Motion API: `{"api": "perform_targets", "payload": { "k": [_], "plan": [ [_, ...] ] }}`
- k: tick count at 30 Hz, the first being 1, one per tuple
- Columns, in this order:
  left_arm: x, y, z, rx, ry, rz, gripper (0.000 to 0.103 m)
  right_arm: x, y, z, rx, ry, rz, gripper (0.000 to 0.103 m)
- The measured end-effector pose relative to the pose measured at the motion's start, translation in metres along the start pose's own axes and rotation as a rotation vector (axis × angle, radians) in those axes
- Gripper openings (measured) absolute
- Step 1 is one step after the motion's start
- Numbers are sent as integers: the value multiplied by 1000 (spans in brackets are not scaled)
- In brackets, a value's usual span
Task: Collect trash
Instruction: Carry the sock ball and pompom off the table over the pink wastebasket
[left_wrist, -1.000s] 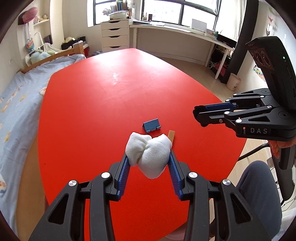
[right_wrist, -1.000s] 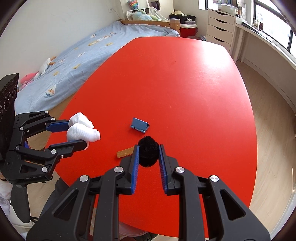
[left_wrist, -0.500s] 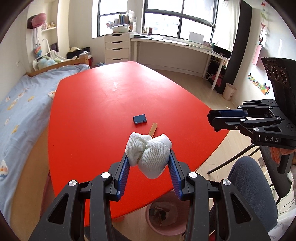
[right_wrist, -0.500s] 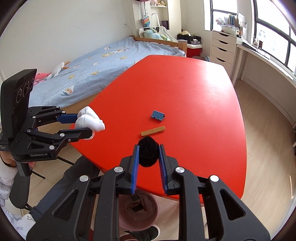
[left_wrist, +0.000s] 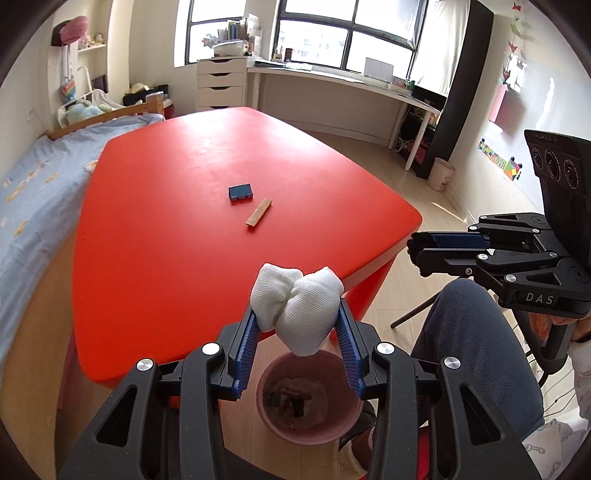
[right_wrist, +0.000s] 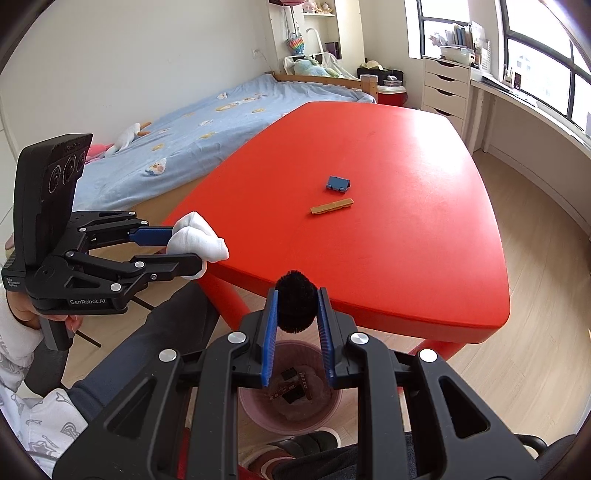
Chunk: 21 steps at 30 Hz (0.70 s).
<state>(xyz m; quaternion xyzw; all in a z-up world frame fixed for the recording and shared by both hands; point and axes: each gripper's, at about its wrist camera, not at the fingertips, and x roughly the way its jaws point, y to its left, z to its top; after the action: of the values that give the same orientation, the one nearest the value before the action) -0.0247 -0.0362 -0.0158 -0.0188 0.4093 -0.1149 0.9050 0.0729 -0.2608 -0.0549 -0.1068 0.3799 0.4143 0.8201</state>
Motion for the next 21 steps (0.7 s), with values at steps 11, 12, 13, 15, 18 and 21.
{"api": "perform_targets", "payload": {
  "k": [11,12,13,15,18,21],
  "plan": [
    [2,-17,-33,-6,56,-49,40,9,15,-34,7,60,37,21],
    [2,-18,-34,-8,59,-53,40,10,16,-35,8,65,38,21],
    [3,-18,-36,-11,62,-57,40,11,17,-35,9,68,40,21],
    [3,-18,-37,-15,67,-64,40,12,18,-36,9,73,44,21],
    [3,-19,-38,-16,69,-71,40,12,20,-37,2,77,48,21],
    [3,-20,-39,-16,67,-74,40,13,21,-36,2,79,48,21]
  ]
}}
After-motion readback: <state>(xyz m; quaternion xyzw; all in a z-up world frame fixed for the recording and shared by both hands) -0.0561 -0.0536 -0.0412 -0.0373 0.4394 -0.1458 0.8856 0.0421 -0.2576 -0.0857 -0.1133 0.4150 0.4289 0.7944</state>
